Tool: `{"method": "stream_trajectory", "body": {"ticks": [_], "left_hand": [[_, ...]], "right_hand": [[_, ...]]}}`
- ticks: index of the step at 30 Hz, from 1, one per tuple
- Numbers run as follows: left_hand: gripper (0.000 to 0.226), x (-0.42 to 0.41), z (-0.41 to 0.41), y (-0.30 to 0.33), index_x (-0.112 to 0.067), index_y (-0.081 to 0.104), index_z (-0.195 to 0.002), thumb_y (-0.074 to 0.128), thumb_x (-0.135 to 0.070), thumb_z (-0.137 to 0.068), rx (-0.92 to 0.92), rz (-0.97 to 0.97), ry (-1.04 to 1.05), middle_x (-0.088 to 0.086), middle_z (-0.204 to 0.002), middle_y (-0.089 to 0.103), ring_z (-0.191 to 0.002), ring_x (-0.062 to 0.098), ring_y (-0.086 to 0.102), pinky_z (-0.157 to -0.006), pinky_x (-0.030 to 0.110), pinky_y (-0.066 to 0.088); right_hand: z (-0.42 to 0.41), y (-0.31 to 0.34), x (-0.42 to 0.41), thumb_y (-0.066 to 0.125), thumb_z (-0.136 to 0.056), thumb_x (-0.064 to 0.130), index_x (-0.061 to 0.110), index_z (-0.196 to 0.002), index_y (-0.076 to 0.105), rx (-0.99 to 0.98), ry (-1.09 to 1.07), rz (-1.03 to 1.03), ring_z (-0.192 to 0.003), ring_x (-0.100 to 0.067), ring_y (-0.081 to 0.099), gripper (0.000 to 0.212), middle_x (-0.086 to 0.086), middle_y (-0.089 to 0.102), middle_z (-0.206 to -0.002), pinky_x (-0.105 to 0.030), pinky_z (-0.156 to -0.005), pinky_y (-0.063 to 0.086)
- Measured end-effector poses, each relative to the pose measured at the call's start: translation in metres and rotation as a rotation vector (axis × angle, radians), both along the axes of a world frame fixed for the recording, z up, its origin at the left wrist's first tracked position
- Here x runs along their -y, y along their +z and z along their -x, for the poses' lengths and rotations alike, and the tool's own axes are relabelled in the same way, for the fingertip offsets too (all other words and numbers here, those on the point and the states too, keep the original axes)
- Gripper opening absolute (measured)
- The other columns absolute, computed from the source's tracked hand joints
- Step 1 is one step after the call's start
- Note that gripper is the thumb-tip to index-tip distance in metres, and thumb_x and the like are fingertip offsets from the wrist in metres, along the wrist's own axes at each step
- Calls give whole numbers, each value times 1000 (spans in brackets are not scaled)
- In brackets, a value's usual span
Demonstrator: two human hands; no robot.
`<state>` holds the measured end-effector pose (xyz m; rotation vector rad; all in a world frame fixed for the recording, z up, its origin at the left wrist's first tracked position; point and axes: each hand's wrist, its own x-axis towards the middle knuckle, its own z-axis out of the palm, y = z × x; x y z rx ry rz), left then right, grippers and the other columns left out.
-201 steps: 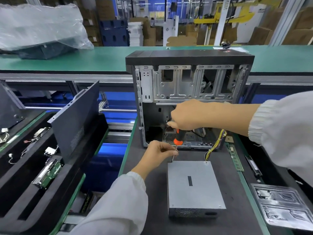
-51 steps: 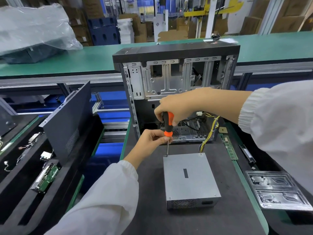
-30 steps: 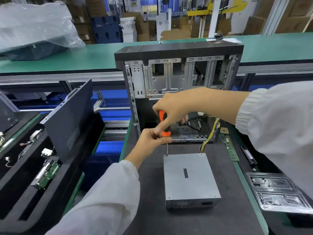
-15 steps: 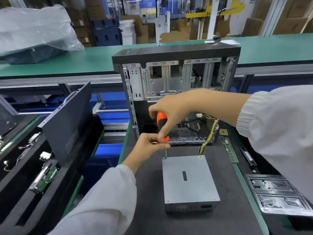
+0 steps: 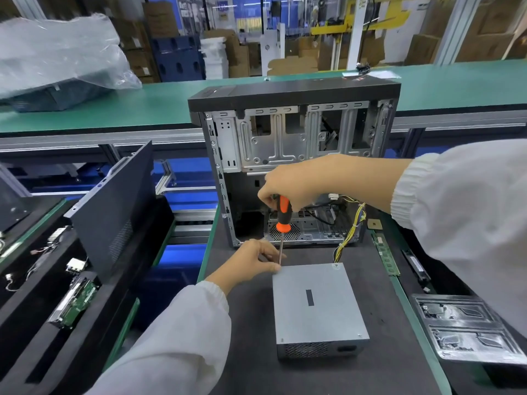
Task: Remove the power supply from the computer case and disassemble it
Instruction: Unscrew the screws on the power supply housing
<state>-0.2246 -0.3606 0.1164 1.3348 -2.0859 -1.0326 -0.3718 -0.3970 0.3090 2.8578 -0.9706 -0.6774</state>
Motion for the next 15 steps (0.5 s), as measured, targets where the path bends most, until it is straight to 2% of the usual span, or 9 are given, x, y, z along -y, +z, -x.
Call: {"method": "stream_trajectory", "body": {"ticks": [3,6,9,11,15], "left_hand": [[15,-1,2,-5,-2,77,-97,76,-9,-83,84,46,17,2,-100,70,-87,10,64,-75,8,48],[12,-1,4,-6,-5,78,-94,76,-10,-83,90,76,38,5,-97,72,-89,15,66,-80,18,52],[12,-1,5,-7,-7,77,-96,73,-14,-87,187,150,7,3,-98,70,-90,15,65,-82,21,52],[14,-2,6,-9,-8,76,-99,70,-17,-89,267,212,-12,4,-100,69,-91,17,63,-83,24,51],[17,-5,10,-8,-9,71,-103,61,-21,-95,428,305,-48,3,-105,64,-97,20,60,-86,33,49]], "right_hand": [[0,-6,-4,59,-79,-5,19,-98,60,119,56,20,-78,-14,43,31,1,44,-96,-23,-59,34],[-3,-7,-6,54,-79,-6,19,-96,63,181,97,31,-83,-15,40,32,3,38,-93,-20,-56,26],[-2,-5,-6,56,-78,-7,19,-96,64,206,71,-15,-87,-16,45,33,5,44,-91,-21,-61,38],[3,-2,-7,59,-78,-5,19,-97,64,218,44,-44,-91,-18,51,31,8,48,-89,-30,-71,47],[15,6,-5,67,-75,3,22,-97,62,239,-34,-49,-93,-19,52,29,10,52,-88,-32,-73,46]]}}
